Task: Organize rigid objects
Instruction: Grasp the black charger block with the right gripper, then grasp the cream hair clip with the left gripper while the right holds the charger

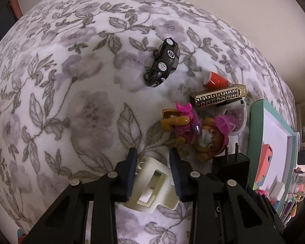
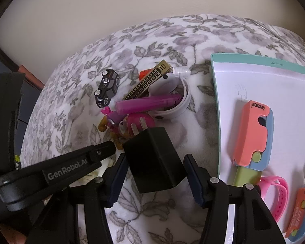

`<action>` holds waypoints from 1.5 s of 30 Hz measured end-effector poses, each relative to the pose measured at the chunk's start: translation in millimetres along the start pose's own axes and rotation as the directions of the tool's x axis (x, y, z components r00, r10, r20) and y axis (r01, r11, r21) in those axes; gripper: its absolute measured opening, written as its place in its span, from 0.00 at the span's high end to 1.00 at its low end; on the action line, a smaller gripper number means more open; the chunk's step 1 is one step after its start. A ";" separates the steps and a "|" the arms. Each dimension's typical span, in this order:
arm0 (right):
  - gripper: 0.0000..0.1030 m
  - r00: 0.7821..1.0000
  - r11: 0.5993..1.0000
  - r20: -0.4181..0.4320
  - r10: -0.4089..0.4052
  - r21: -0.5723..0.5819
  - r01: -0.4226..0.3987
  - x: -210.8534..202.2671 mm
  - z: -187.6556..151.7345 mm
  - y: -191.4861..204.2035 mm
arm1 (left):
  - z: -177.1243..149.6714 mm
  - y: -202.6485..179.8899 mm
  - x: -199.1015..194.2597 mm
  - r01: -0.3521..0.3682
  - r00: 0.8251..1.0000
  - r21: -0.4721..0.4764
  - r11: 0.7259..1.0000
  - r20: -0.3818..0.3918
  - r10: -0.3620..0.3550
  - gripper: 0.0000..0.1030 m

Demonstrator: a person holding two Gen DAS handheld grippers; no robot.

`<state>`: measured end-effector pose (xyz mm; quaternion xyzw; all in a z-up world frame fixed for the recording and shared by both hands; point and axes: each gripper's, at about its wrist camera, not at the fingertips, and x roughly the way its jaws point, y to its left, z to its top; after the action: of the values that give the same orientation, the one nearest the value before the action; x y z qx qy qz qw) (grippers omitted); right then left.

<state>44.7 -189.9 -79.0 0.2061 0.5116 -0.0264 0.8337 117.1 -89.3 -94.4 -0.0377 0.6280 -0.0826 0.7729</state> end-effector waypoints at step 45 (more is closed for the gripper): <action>0.46 1.000 0.999 0.002 0.019 0.035 -0.019 -10.9 -3.3 -6.9 | -0.8 1.7 -15.7 0.030 0.998 0.037 0.999 -0.057 -0.028 0.38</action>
<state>35.0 -196.8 -73.0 0.2255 0.5083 -0.0278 0.8307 113.4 -84.9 -79.7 -0.0300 0.6471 -0.1067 0.7543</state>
